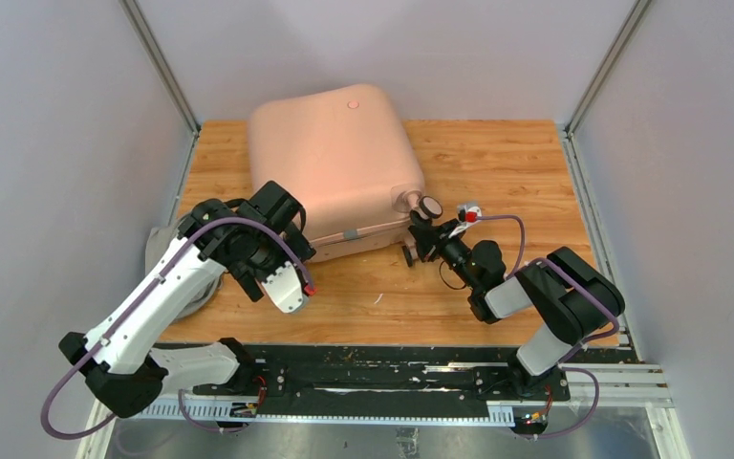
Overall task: Pack the luggage
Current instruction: Zip the luggage at the center of the board.
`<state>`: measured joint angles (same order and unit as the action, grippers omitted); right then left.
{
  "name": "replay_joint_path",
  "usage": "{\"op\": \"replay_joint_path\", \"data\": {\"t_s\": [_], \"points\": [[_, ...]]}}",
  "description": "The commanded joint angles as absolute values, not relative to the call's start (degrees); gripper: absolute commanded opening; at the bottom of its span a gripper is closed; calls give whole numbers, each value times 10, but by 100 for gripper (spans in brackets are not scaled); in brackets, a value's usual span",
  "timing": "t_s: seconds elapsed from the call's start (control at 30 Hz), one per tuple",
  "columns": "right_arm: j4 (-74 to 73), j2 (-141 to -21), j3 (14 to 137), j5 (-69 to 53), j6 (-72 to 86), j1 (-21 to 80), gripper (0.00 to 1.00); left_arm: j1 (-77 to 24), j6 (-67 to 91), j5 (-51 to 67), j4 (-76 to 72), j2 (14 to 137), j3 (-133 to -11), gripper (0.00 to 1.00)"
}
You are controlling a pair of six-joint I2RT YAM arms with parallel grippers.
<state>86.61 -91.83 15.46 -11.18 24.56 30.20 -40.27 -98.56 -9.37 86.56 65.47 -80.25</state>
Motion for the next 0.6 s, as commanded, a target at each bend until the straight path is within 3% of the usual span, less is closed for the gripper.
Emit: {"op": "replay_joint_path", "data": {"t_s": [0.0,0.23,0.43,0.57], "points": [[914,-920,169,-174,261,321,0,-384,-1074,-119,912,683,-801,99],[914,-915,165,-183,263,313,0,-381,-1138,-70,812,712,-756,95],[914,-914,162,-188,270,301,0,-370,-1169,-128,784,731,-717,66],[914,-916,163,-192,273,294,0,-352,-1197,-126,754,721,-705,60]]}}
